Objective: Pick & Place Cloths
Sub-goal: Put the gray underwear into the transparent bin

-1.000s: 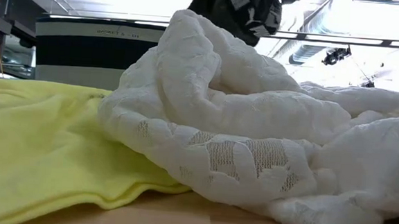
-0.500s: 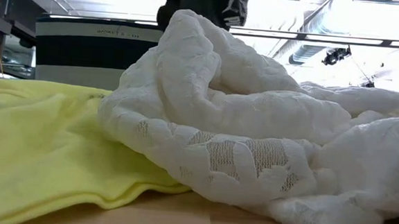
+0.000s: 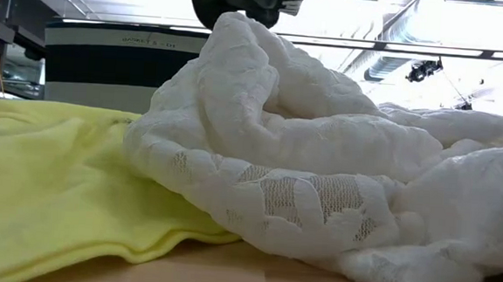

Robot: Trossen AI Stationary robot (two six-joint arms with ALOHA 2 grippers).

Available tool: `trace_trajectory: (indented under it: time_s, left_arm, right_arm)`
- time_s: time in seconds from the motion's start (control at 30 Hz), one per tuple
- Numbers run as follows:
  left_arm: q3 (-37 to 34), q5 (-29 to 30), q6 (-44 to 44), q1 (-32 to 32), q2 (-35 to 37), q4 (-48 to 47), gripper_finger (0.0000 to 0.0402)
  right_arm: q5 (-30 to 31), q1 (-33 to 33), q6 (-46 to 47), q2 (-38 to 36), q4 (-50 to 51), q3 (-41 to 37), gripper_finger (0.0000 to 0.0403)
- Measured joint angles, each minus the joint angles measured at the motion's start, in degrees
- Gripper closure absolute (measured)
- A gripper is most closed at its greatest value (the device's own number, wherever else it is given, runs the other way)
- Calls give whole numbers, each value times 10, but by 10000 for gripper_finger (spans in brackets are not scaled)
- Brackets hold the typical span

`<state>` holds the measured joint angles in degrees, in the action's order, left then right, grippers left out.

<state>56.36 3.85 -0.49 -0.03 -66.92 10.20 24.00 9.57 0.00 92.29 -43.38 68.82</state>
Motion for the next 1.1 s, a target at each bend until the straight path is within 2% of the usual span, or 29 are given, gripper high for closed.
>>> trace_trajectory:
  time_s: [0.13, 0.27, 0.43, 0.63, 0.67, 0.9, 0.97, 1.1]
  left_arm:
    - [0, -16, 0, 0, 0, 8, 37]
    - [0, -16, -17, 0, 0, 7, 98]
    - [0, -18, -28, 0, 0, 6, 200]
    - [0, -21, -22, 0, 0, -4, 357]
    - [0, -22, -18, 0, 0, -7, 374]
    - [0, -23, 1, 0, 0, -24, 377]
    - [0, -23, 1, 0, 0, -32, 377]
    - [0, -23, 2, 0, 2, -41, 377]
  right_arm:
    - [-1, 0, 1, 0, 1, 0, 398]
    - [0, 0, -1, 0, 2, 0, 398]
    - [16, 0, -2, 0, 9, 0, 398]
    - [19, 0, -2, 0, 13, 0, 398]
    - [20, 0, -2, 0, 14, 0, 398]
    - [81, 12, -17, 0, 21, -1, 376]
    - [110, 18, -18, -4, 30, -1, 358]
    - [121, 29, -16, -21, 66, -1, 301]
